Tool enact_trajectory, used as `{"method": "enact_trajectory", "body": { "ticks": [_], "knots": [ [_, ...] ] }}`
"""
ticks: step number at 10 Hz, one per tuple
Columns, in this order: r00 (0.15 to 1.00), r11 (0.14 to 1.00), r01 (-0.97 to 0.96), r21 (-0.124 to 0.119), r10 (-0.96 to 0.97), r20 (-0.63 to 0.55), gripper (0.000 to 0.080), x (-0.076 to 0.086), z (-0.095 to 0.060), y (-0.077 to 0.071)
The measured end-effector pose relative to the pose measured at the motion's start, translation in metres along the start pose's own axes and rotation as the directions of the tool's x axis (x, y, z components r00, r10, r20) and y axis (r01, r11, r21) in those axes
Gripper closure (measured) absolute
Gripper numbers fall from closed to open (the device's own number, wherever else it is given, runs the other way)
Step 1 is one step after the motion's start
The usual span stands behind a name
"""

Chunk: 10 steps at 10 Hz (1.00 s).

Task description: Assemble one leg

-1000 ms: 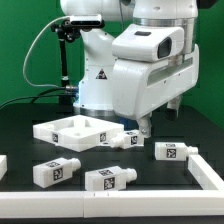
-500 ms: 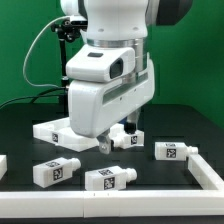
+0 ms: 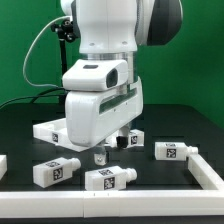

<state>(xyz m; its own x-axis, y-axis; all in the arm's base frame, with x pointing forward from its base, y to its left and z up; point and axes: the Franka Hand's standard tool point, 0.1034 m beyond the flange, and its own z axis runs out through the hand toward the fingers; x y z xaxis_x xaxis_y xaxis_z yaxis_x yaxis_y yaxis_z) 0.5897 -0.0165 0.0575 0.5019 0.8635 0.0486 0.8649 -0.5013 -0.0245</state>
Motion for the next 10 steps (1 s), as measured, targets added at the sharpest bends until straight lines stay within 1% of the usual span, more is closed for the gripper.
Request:
{"method": "enact_trajectory", "body": {
  "ticks": [1,2,3,4,6,7,8,9,10],
  "knots": [
    [1.0,1.0,0.012,-0.01,-0.012,-0.002,0.015,0.0,0.002,0.0],
    [0.998,0.997,0.054,-0.064,-0.055,-0.014,0.015,-0.001,0.012,-0.003],
    [0.996,0.994,0.084,-0.076,-0.085,-0.013,0.015,-0.006,0.022,-0.008],
    [0.995,0.992,0.099,-0.082,-0.101,-0.016,0.015,-0.008,0.029,-0.005],
    [0.992,0.984,0.115,-0.132,-0.121,-0.035,0.015,-0.003,0.032,0.006],
    [0.989,0.981,0.139,-0.137,-0.145,-0.032,0.015,-0.011,0.035,0.01],
    [0.99,0.983,0.134,-0.123,-0.139,-0.028,0.015,-0.018,0.037,0.011],
    [0.99,0.984,0.13,-0.124,-0.135,-0.029,0.015,-0.016,0.037,0.011],
    [0.99,0.984,0.13,-0.123,-0.135,-0.029,0.0239,-0.016,0.037,0.011]
  ]
}}
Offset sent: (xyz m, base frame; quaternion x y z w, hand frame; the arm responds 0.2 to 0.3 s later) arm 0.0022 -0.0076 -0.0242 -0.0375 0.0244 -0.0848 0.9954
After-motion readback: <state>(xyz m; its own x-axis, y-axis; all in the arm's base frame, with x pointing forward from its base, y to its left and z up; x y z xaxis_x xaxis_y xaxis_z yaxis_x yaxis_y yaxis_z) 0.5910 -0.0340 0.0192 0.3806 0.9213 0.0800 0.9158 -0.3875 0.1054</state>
